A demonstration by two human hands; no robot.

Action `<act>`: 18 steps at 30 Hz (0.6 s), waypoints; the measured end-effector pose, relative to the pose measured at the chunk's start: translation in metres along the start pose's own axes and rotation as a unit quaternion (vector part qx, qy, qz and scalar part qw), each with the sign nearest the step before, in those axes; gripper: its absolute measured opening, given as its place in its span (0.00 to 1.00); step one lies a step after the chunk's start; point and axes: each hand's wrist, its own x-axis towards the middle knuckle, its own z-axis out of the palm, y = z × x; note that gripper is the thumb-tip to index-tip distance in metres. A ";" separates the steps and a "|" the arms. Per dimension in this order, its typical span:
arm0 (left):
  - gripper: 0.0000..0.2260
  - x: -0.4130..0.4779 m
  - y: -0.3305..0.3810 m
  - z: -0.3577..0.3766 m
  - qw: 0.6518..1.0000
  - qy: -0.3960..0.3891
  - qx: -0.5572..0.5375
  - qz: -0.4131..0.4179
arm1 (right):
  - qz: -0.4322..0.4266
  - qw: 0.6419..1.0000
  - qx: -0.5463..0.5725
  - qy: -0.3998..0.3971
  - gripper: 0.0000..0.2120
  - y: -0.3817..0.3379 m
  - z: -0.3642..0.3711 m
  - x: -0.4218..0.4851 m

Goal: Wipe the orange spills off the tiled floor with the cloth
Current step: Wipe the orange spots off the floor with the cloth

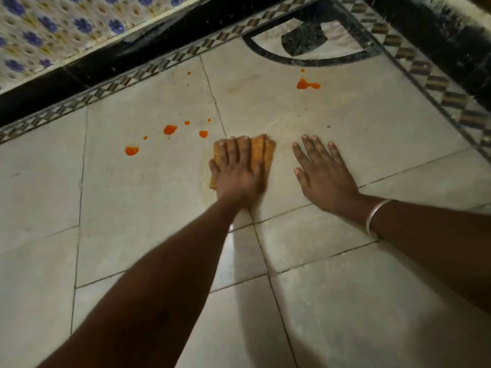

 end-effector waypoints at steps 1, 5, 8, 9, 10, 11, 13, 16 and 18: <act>0.31 0.004 -0.012 -0.003 1.000 -0.003 -0.009 -0.023 | 0.001 1.000 0.002 0.001 0.31 0.000 0.000 0.000; 0.31 -0.040 -0.037 0.008 0.990 0.042 -0.030 -0.132 | 0.002 1.000 0.005 0.006 0.31 -0.001 0.002 0.000; 0.32 -0.087 -0.007 0.023 0.989 0.040 -0.034 -0.138 | 0.004 1.000 -0.002 0.007 0.31 -0.001 0.004 -0.001; 0.32 -0.093 0.006 0.027 0.992 0.030 -0.033 -0.120 | 0.003 1.000 -0.003 0.006 0.31 -0.002 0.004 0.000; 0.32 -0.093 0.017 0.030 0.994 0.025 -0.031 -0.101 | 0.001 1.000 -0.004 0.006 0.31 -0.002 0.004 0.000; 0.32 -0.087 0.026 0.032 0.996 0.023 -0.027 -0.077 | 0.000 1.000 -0.006 0.005 0.31 -0.001 0.005 0.000; 0.32 -0.061 0.032 0.029 0.999 0.022 -0.017 -0.017 | -0.001 1.000 -0.009 0.005 0.31 0.000 0.005 0.000; 0.31 -0.016 0.011 0.014 1.000 0.013 -0.011 0.009 | -0.005 1.000 -0.005 0.002 0.31 0.000 0.003 0.000; 0.31 -0.004 -0.013 0.008 0.999 0.010 -0.015 -0.042 | -0.003 1.000 0.001 0.003 0.31 0.001 0.002 0.000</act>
